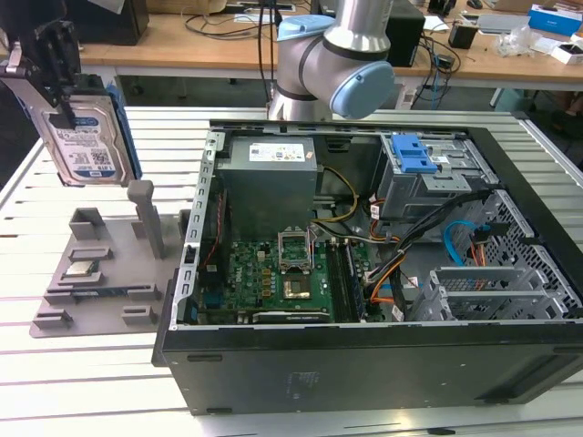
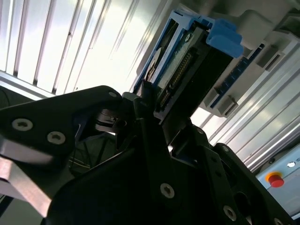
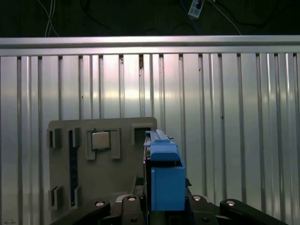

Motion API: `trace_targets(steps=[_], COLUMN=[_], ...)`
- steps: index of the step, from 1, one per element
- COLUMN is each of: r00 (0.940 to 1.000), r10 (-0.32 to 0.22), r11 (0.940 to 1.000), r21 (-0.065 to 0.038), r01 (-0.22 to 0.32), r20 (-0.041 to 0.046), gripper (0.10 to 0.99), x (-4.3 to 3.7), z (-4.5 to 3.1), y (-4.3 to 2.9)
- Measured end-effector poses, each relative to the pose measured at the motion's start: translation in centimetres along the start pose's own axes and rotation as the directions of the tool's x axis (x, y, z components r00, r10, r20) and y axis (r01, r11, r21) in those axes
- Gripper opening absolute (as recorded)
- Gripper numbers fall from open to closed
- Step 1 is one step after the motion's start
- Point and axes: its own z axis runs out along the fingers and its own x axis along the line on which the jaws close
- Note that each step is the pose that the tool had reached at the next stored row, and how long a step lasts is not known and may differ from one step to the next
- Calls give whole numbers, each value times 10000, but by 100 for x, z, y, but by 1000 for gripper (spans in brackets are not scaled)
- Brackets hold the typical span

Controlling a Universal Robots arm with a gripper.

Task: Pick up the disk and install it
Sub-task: 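Pick up the disk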

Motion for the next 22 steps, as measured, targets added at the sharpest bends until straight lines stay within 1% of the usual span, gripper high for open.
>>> trace_targets(steps=[6, 13, 18, 22], r00=[10000, 10000, 10000, 10000], r10=[0, 1, 1, 0], r11=[10000, 10000, 10000, 10000], r21=[-2, -5, -8, -12], r01=[0, -1, -1, 0], r20=[1, 2, 3, 5], gripper=[365, 365, 365, 365], x=[-2, -6, -11, -13], z=[-84, -163, -245, -294], y=[0, -2, -4, -5])
